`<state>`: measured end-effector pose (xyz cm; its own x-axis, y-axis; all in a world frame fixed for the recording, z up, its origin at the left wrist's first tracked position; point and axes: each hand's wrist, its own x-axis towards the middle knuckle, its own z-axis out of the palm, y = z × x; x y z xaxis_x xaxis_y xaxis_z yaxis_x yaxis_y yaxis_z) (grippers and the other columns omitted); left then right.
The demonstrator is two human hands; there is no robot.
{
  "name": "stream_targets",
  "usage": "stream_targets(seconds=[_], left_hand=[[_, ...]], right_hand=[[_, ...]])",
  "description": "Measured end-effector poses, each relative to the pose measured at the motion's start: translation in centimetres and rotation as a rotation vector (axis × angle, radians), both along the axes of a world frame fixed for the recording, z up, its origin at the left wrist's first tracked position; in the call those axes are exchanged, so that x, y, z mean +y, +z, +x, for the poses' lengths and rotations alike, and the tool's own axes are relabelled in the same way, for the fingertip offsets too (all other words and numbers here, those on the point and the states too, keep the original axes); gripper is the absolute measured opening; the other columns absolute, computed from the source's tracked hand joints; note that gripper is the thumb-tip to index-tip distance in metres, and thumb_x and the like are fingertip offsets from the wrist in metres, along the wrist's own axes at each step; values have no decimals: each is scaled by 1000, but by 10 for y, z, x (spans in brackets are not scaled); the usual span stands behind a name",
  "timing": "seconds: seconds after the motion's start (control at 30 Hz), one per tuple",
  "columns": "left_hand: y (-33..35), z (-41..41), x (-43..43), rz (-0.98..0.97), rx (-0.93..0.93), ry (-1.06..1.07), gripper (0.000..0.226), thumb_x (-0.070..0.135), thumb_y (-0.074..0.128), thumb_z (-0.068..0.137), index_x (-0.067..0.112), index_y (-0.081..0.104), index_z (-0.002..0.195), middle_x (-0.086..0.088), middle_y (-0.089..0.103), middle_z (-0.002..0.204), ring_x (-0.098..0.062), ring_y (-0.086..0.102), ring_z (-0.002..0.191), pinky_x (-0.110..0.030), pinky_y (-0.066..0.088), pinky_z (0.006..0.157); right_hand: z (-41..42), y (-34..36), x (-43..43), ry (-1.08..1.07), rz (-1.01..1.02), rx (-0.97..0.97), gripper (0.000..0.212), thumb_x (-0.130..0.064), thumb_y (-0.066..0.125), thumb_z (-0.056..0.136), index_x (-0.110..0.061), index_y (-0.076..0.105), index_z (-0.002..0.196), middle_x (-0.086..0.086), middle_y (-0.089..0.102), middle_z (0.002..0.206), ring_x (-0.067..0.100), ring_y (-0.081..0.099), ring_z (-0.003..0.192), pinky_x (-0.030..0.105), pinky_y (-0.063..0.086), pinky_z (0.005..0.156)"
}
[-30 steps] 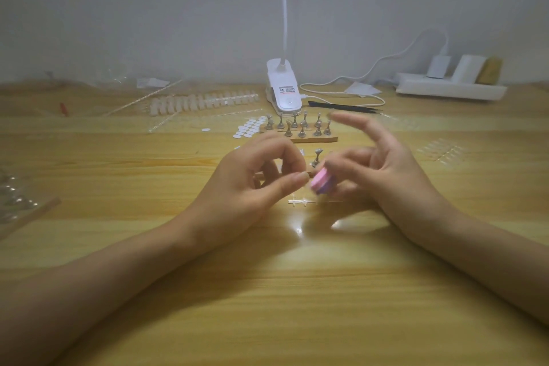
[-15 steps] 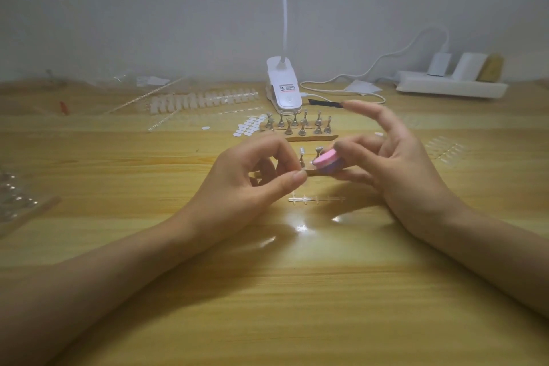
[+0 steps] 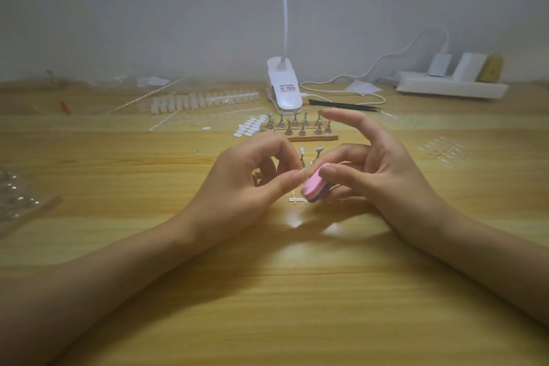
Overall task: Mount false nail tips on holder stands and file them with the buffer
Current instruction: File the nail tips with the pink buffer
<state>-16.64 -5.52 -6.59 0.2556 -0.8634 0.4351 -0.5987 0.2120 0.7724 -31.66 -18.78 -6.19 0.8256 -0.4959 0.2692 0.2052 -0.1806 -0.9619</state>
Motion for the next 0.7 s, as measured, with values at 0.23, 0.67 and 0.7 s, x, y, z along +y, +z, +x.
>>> stream_targets(seconds=[0.23, 0.67, 0.7], left_hand=[[-1, -1, 0, -20, -32, -9, 14, 26, 67, 86, 15, 62, 78, 7, 60, 82, -16, 55, 67, -13, 39, 59], [-2, 1, -1, -21, -6, -9, 13, 19, 70, 87, 17, 62, 78, 13, 59, 80, -6, 51, 65, -10, 36, 58], [-2, 1, -1, -21, -10, -10, 12, 21, 70, 86, 18, 62, 77, 13, 59, 80, -6, 51, 65, -9, 36, 58]], right_hand=[[-1, -1, 2, 60, 1, 24, 69, -14, 75, 79, -25, 45, 140, 18, 75, 88, 34, 75, 77, 30, 60, 64], [-2, -3, -9, -61, 30, -39, 63, -17, 71, 80, -19, 47, 137, 14, 75, 87, 28, 76, 77, 26, 59, 64], [-2, -3, -7, -1, 9, -18, 63, -14, 72, 80, -20, 47, 137, 15, 75, 87, 30, 76, 77, 27, 59, 64]])
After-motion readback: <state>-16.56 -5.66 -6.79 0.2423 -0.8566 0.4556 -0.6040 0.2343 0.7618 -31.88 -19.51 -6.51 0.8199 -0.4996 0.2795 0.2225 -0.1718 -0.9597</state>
